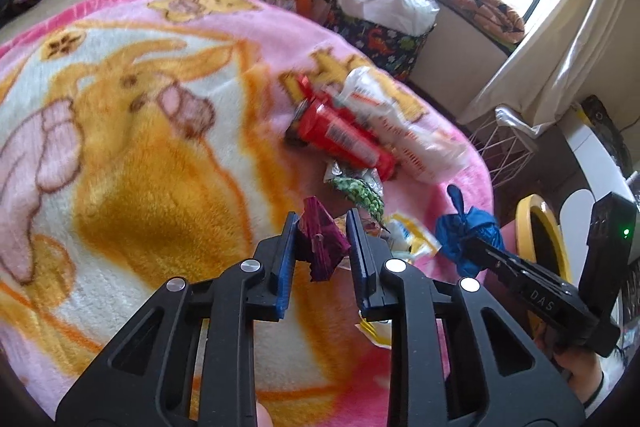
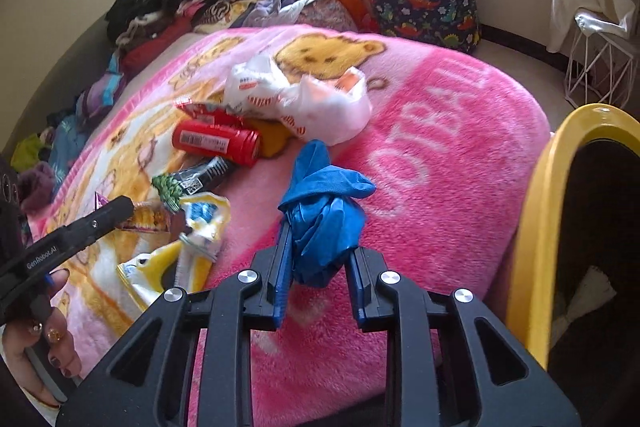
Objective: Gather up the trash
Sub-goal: 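Grasp the blue glove with the right tool while the left tool grasps a pink wrapper, then carry the blue glove and pink wrapper over the yellow bin with both tools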
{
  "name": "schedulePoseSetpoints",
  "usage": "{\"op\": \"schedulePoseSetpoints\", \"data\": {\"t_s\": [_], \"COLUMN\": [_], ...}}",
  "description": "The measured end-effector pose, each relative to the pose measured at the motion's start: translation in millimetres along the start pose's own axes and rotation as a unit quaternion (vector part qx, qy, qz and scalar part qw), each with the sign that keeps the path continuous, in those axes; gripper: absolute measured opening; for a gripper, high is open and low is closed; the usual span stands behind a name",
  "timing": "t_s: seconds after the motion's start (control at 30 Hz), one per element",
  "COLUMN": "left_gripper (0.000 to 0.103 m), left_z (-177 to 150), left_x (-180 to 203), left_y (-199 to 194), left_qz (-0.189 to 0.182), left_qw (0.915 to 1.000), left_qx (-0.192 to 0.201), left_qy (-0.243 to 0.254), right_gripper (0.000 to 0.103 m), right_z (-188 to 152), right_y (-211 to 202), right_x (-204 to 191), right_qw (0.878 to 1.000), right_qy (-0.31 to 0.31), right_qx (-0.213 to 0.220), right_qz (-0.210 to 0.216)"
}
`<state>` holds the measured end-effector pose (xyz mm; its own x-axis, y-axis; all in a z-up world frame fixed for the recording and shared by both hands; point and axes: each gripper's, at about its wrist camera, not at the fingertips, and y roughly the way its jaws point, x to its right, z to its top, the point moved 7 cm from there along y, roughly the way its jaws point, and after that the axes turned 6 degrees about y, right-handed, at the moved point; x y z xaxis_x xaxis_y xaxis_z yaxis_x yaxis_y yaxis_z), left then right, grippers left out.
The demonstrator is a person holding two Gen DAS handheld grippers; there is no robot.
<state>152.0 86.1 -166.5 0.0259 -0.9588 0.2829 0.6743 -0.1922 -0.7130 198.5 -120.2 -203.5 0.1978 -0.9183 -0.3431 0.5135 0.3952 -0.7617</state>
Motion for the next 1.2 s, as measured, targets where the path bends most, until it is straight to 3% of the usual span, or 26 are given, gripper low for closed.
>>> {"op": "schedulePoseSetpoints", "data": {"t_s": [0.37, 1.2], "left_gripper": [0.018, 0.018], "left_z": [23, 36], "left_x": [27, 83], "left_y": [-27, -52], "left_qz": [-0.014, -0.039], "left_qw": [0.9989, 0.9947], "left_qx": [0.042, 0.076], "left_qy": [0.018, 0.057], "right_gripper": [0.023, 0.023], "right_z": [13, 23], "right_y": [-42, -104], "right_x": [-9, -12], "right_qw": [0.999, 0.995], "right_qy": [-0.005, -0.006], "right_qx": [0.036, 0.085], "right_qz": [0.032, 0.059]}}
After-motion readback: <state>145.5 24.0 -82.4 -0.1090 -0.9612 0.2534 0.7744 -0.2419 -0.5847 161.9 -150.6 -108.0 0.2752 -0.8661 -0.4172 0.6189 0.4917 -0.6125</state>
